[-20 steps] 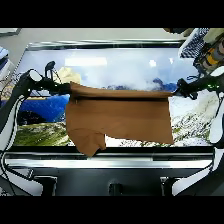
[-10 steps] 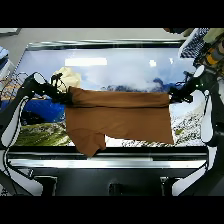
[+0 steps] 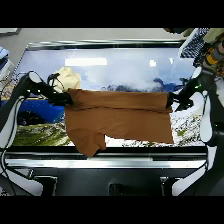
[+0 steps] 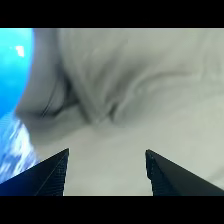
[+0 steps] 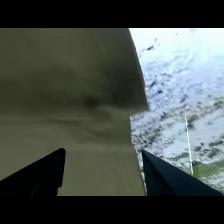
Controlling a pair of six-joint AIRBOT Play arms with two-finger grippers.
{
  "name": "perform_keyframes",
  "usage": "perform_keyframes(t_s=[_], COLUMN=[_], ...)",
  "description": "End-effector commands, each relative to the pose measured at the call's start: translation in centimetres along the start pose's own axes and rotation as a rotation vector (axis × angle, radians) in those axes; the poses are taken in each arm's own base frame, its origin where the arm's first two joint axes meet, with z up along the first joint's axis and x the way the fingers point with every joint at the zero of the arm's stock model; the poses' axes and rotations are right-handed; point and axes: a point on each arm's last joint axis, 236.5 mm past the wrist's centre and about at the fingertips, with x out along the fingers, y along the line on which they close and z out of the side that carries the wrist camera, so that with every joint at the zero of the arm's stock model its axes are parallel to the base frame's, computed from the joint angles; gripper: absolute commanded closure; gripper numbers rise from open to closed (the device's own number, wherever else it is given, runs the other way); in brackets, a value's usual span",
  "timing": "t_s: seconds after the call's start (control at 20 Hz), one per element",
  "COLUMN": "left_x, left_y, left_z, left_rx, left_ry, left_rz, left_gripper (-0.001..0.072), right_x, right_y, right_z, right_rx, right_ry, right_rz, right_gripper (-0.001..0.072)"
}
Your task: Fold the clothes and pants, and hang the long-sleeved shirts on hangers.
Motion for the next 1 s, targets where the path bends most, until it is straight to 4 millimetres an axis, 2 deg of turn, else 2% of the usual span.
perform_keyframes(t_s=[0.0,0.05,0.1,0.15,0.25,0.3,0.4,0.55,0.7,0.8,0.95], left_x=[-4.9,-6.5,-7.4,-7.6,-6.2,-4.9,-2.3,1.1,3.8,4.8,5.6], left_y=[1.0,1.9,2.8,3.6,4.2,3.6,1.4,-1.3,-2.6,-3.3,-4.5], left_z=[-2.2,-3.4,-4.9,-7.2,-12.6,-15.2,-18.5,-20.9,-23.0,-23.8,-23.6], left_rx=[-0.082,-0.124,-0.168,-0.242,-0.379,-0.443,-0.515,-0.627,-0.678,-0.654,-0.625], left_ry=[0.003,-0.026,-0.041,-0.037,-0.003,0.014,0.016,-0.012,0.027,0.05,0.042], left_rz=[-0.007,-0.003,-0.002,-0.006,-0.021,-0.049,-0.14,-0.273,-0.306,-0.293,-0.283], left_gripper=[0.0156,0.0156,0.0156,0.0157,0.0157,0.0156,0.0157,0.0158,0.0159,0.0158,0.0159], right_x=[-4.6,-5.5,-5.7,-5.5,-4.5,-3.7,-2.2,-0.9,-0.9,-1.1,-1.6], right_y=[-0.8,-1.1,-1.1,-1.0,-0.8,-0.9,-0.8,-0.3,0.2,0.7,1.6], right_z=[-0.1,-1.2,-2.4,-3.9,-6.0,-6.8,-8.3,-10.1,-10.8,-10.8,-10.6], right_rx=[-0.078,-0.075,-0.062,-0.047,-0.013,0.011,0.033,0.045,0.039,0.041,0.045], right_ry=[-0.145,-0.167,-0.164,-0.156,-0.167,-0.173,-0.175,-0.146,-0.118,-0.118,-0.128], right_rz=[0.053,0.117,0.188,0.269,0.379,0.389,0.39,0.412,0.433,0.453,0.495], right_gripper=[0.016,0.016,0.0159,0.0159,0.0159,0.0159,0.016,0.0161,0.0161,0.0162,0.0169])
